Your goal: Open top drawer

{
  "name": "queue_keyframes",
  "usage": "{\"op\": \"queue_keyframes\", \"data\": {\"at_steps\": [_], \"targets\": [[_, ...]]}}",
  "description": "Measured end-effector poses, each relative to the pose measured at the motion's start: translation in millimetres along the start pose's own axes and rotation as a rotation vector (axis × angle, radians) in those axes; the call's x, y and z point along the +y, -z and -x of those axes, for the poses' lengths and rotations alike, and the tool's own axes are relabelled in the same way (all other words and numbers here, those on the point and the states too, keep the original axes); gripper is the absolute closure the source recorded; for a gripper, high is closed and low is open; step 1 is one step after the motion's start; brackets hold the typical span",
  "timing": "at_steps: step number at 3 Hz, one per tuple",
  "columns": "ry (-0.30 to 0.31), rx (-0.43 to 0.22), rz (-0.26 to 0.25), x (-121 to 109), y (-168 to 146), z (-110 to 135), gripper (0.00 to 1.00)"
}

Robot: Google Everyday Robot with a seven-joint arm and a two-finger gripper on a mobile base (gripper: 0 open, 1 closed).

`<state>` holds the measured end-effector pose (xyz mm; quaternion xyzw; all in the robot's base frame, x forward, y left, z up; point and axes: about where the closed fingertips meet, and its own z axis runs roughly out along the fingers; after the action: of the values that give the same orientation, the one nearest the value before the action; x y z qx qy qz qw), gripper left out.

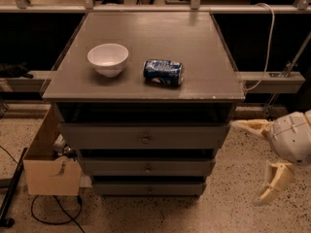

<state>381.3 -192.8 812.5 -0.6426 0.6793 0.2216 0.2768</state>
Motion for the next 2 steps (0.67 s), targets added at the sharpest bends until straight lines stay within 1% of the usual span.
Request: {"op": "queue_keyframes", "data": {"at_steps": [1,2], "targets": [[0.000,0.000,0.000,0.0,0.0,0.0,0.00],[-0.021,0.026,-0.037,-2.9,-9.6,0.7,0.00]]}}
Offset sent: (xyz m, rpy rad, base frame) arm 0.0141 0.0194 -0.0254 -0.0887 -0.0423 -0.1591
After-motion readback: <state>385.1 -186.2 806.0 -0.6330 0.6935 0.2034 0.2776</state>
